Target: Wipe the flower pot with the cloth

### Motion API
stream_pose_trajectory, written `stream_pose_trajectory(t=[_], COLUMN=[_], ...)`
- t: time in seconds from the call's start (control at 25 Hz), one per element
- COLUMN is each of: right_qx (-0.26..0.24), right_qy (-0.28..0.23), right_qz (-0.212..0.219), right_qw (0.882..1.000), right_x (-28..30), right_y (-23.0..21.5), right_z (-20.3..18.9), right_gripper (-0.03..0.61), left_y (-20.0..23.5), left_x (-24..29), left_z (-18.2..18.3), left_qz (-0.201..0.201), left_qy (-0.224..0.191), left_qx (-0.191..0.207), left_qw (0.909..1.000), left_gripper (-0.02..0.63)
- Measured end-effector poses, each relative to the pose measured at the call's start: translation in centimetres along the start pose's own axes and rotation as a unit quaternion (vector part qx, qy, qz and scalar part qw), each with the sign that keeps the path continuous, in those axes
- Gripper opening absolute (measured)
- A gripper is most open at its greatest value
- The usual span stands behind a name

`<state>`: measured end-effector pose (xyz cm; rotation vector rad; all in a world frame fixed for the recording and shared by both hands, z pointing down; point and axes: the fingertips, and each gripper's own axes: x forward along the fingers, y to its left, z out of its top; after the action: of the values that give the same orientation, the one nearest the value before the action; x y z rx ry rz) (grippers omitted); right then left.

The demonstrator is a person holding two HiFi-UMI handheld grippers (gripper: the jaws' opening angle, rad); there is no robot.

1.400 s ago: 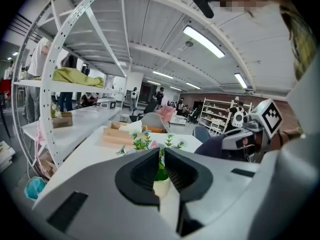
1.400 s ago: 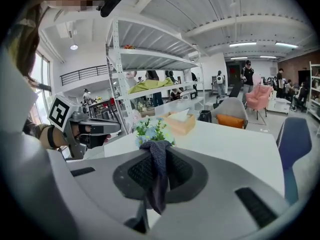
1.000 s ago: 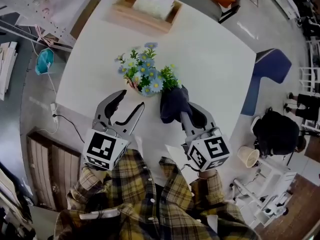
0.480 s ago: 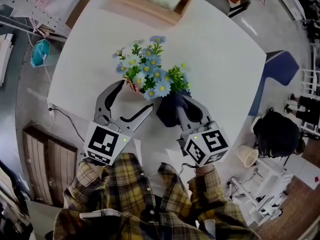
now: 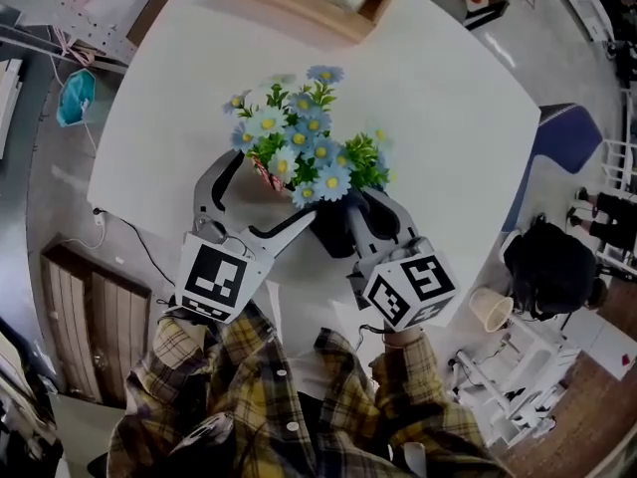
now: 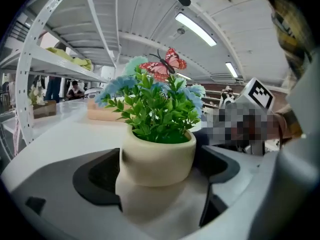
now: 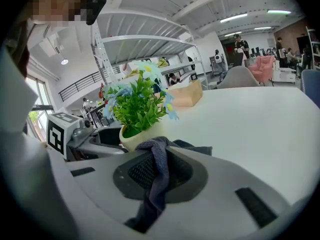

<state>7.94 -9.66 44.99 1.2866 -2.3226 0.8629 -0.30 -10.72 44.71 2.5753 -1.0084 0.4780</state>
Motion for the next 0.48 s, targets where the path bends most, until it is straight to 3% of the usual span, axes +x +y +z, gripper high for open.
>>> stream_pose_trajectory(t=[0.48], right_qx=[0.006], right_qy=[0.003], right_qz=[0.024], right_qw=[1.000], right_x=[0.86], right_y=[0.60], right_z=[-0.19], right_gripper=[0.015], left_y=[0.61], left_x=[0.72], left_z=[-0.25], left_qz=[0.011], left_qy=[0.006], left_qx=[0.044], left_qw=[0.9989], left_gripper=[0.485])
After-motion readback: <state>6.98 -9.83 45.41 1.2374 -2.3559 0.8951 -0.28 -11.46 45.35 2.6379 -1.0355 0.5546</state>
